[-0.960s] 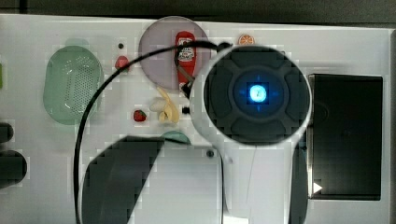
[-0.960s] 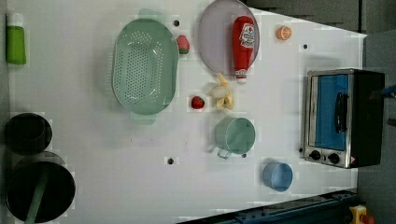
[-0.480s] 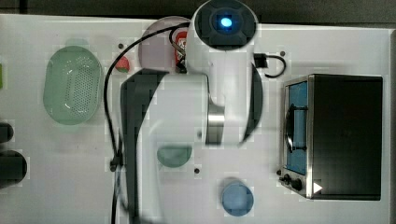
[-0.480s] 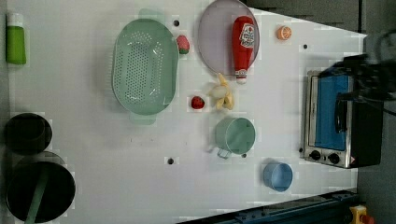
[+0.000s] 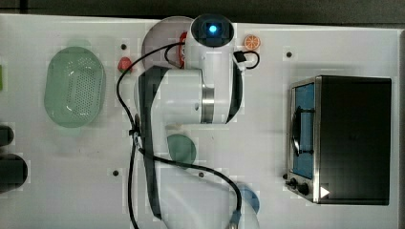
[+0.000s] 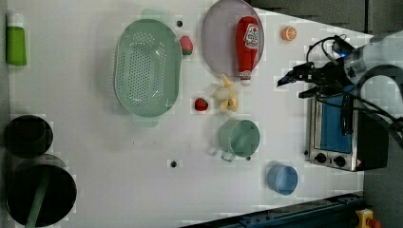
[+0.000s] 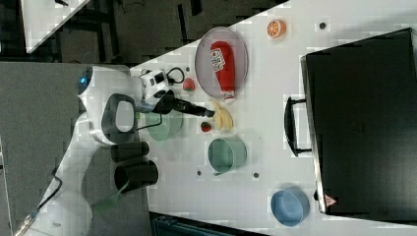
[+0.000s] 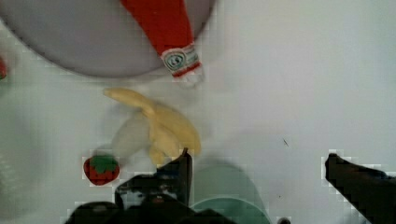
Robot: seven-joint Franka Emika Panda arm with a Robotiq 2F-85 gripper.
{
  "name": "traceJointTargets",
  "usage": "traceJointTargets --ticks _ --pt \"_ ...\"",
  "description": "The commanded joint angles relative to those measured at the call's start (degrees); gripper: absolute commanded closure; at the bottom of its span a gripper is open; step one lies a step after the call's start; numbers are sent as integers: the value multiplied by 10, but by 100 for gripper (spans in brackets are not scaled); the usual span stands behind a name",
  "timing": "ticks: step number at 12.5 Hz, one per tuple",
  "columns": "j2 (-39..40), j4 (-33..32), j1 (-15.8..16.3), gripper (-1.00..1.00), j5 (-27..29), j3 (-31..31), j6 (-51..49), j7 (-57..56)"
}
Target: Pick ketchup from plate and place it on table.
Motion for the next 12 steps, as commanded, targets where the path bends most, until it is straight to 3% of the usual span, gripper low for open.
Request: traceJointTargets --ticks 1,5,12 --pt "18 24 12 -100 0 3 50 -95" --pt "89 49 23 -100 -9 3 117 -99" --pt "225 165 34 -100 -58 2 198 -99"
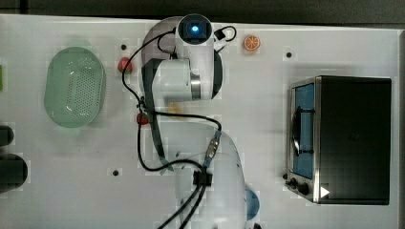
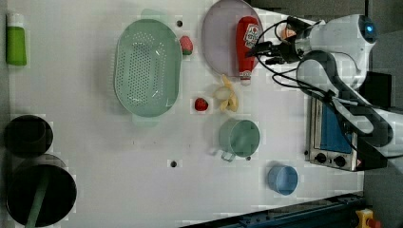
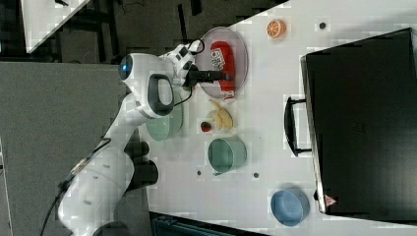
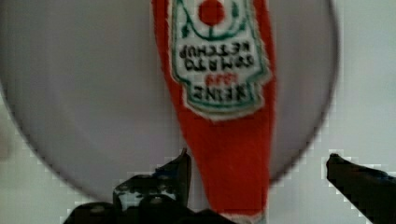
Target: Pick ketchup from plate and place it on table.
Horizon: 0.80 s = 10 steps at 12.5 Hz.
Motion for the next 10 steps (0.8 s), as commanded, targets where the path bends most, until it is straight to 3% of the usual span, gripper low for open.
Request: traceJointTargets --ticks 1,9,10 --pt "23 48 5 -100 -10 6 22 -21" --pt "84 85 6 -100 -10 2 62 -21" --pt "83 89 6 -93 -10 1 62 -21"
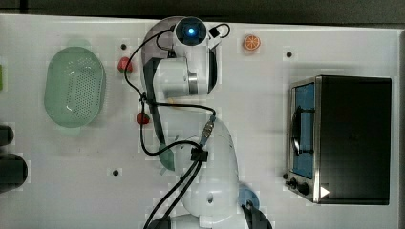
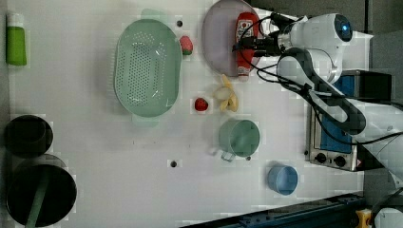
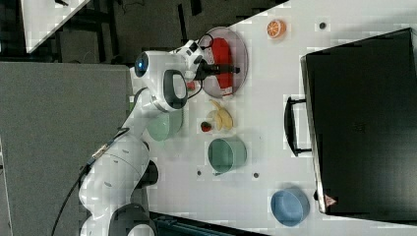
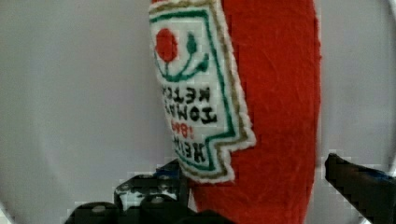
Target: Pick ketchup from plate and place it on table.
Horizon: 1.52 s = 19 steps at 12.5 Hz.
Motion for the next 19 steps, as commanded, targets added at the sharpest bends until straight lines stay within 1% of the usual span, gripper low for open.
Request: traceJointTargets --ticks 1,2,3,6,8,11,13,16,19 --pt "-3 30 -4 -69 -2 3 10 -17" --pt "-3 30 -4 -43 -2 0 7 -17" --pt "-4 30 -4 -27 -2 -1 7 -17" --pt "-13 31 -4 -27 -1 1 7 -17" --pt "-42 31 -5 -27 0 1 -8 -14" --pt "-115 30 -14 -27 6 1 -94 -12" --pt "-170 26 -26 -27 26 0 -171 -11" --pt "-254 -15 -54 -27 55 -2 -254 -10" --pt "-334 -85 -83 -27 56 -5 -260 -10"
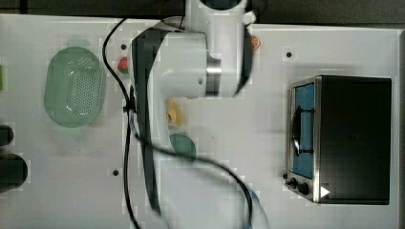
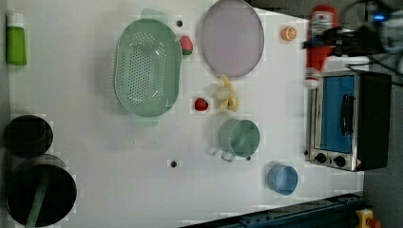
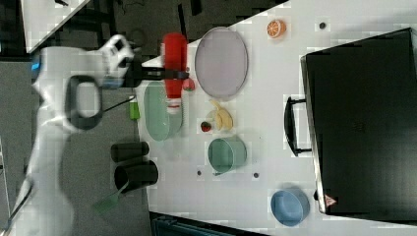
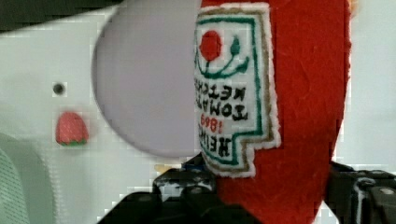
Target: Pick ketchup from plate and place it on table.
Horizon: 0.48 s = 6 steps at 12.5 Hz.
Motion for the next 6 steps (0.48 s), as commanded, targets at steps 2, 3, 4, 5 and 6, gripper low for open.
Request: traceJointTargets --ticks 2,3,4,5,6 --pt "-77 -102 -53 -27 1 -7 -18 -9" --pt "-100 -137 -57 -27 1 -8 -16 -9" --pt "-123 -173 -59 -27 1 -11 -13 -9" --pt "-142 -207 -59 -27 1 -13 -6 -9" --pt "-158 -240 -59 -27 1 -14 9 -9"
